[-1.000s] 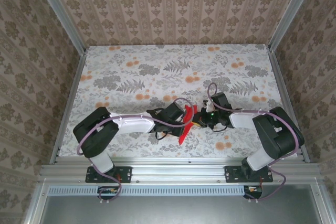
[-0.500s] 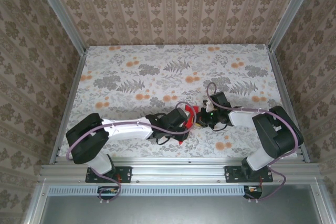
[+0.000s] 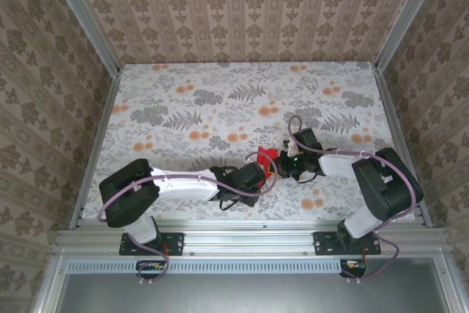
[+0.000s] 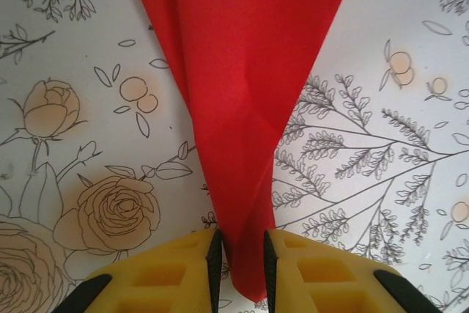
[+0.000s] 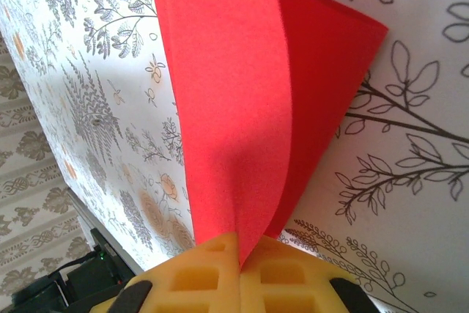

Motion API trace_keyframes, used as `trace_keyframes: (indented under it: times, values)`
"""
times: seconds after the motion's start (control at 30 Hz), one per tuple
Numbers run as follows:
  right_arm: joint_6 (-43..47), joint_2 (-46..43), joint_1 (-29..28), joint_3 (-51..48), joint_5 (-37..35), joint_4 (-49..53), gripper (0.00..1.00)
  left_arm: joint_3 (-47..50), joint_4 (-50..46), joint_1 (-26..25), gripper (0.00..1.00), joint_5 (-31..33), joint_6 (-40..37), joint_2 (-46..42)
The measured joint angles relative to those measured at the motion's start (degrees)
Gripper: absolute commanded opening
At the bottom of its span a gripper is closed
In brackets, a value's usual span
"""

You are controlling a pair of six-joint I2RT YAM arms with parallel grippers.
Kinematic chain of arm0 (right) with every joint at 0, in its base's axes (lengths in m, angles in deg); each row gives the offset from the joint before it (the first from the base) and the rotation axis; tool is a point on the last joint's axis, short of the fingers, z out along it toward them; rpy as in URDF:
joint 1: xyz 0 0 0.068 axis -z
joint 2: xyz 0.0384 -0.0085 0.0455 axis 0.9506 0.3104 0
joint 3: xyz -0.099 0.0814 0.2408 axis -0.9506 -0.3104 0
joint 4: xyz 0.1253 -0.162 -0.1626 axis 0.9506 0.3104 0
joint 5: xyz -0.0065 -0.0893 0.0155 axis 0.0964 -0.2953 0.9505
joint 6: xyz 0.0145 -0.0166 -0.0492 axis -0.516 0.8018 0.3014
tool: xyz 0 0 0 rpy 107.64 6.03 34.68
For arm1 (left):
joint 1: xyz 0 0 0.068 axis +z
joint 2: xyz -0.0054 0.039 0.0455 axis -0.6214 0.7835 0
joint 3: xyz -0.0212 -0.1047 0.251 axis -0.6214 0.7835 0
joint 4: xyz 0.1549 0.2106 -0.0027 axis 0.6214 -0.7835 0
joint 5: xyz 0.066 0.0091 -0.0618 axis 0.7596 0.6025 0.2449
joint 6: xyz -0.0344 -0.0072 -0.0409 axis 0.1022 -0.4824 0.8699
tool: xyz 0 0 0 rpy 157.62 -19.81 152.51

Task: Fold a paper plane with a square sheet of paper (pick it up from the middle)
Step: Fold the wing for the fifth time at the center of the table.

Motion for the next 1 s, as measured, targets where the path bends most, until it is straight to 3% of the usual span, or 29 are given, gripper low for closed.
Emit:
trace_keyframes:
  times: [0.4,0.67,1.0]
  values:
    - [0.2,-0.02,0.04,0.11,0.0,0.15,0.0,-0.5,-0.33,0.0,0.13,0.83,0.44,1.84]
    - [0.85,-0.02,0.13,1.29,0.07,1.49,0.03,-3.3,-4.24,-0.61,0.1,2.93,0.13,3.5]
    - [0.22,-0.9,0.13,1.05,0.55,0.28,0.35,-7.67,-9.92,-1.84,0.07,5.81,-2.16,6.19]
